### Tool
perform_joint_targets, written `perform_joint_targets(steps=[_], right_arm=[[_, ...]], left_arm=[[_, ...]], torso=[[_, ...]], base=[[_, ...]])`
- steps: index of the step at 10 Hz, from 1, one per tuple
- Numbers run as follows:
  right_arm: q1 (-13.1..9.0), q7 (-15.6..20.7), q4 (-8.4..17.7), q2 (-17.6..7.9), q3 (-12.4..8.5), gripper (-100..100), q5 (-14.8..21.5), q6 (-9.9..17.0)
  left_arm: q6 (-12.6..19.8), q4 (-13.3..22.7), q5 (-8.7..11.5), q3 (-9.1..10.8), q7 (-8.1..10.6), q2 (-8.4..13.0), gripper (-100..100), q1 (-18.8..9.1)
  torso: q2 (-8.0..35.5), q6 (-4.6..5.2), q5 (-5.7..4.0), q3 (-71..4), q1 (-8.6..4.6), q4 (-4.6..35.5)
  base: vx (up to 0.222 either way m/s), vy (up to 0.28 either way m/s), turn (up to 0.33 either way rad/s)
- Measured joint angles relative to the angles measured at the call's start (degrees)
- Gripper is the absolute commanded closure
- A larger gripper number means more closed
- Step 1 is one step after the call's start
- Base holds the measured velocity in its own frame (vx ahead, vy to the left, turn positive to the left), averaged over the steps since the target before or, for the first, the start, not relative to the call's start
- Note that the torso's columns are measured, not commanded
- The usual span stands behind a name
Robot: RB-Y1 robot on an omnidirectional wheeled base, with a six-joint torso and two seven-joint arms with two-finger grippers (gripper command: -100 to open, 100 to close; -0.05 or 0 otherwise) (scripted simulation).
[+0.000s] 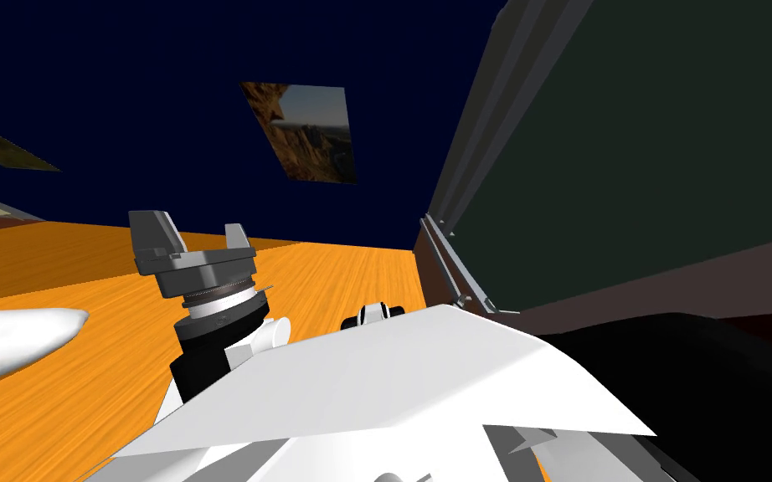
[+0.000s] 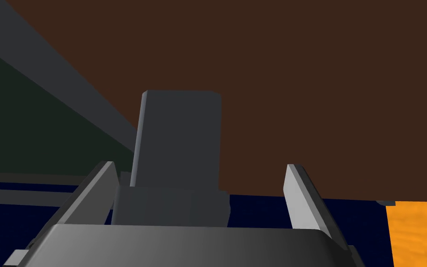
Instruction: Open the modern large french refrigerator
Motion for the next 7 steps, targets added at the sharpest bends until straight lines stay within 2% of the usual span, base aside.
perform_joint_targets(steps=[1, 2, 4, 5, 6, 7], right_arm=[[-0.30, -0.18, 0.52, -0.14, 0.39, -100, -1.28, -0.22], [-2.08, -0.26, 1.70, -0.79, 1.99, -100, -2.93, -0.68], [-2.78, 1.03, 0.37, -1.89, 3.48, -100, -5.91, -0.73], [-2.77, 1.10, 0.34, -1.91, 3.51, 100, -6.04, -0.72], [-0.82, 1.58, -2.00, -1.73, 1.94, 100, -4.41, 0.23], [-0.03, 1.05, -1.54, -1.22, 0.91, 100, -2.87, 0.70]], left_arm=[[0.00, 0.00, 0.00, 0.00, 0.00, 0.00, 0, 0.00], [0.00, 0.00, 0.00, 0.00, 0.00, 0.00, 0, 0.00], [0.00, 0.00, 0.00, 0.00, 0.00, 0.00, 0, 0.00], [0.00, 0.00, 0.00, 0.00, 0.00, 0.00, 0, 0.01], [0.00, -0.01, 0.00, 0.01, 0.00, 0.00, 0, 0.02], [0.00, -0.01, 0.00, 0.01, 0.00, 0.00, 0, 0.02]], torso=[[-0.11, -0.01, -0.01, -0.06, -0.07, -0.02], [-0.03, -0.04, -0.01, -0.03, -0.07, 0.00], [-0.12, -0.01, -0.01, -0.07, -0.05, -0.02], [-0.18, -0.02, -0.01, -0.11, -0.06, -0.04], [-0.37, 0.03, -0.23, -0.15, -0.26, -0.18], [-0.47, -0.08, -0.44, -0.15, -0.49, -0.22]], base=[[-0.074, 0.015, 0.026], [-0.077, 0.022, 0.019], [-0.022, 0.008, -0.003], [0.071, -0.036, -0.024], [0.093, -0.025, -0.031], [0.046, 0.003, -0.025]])
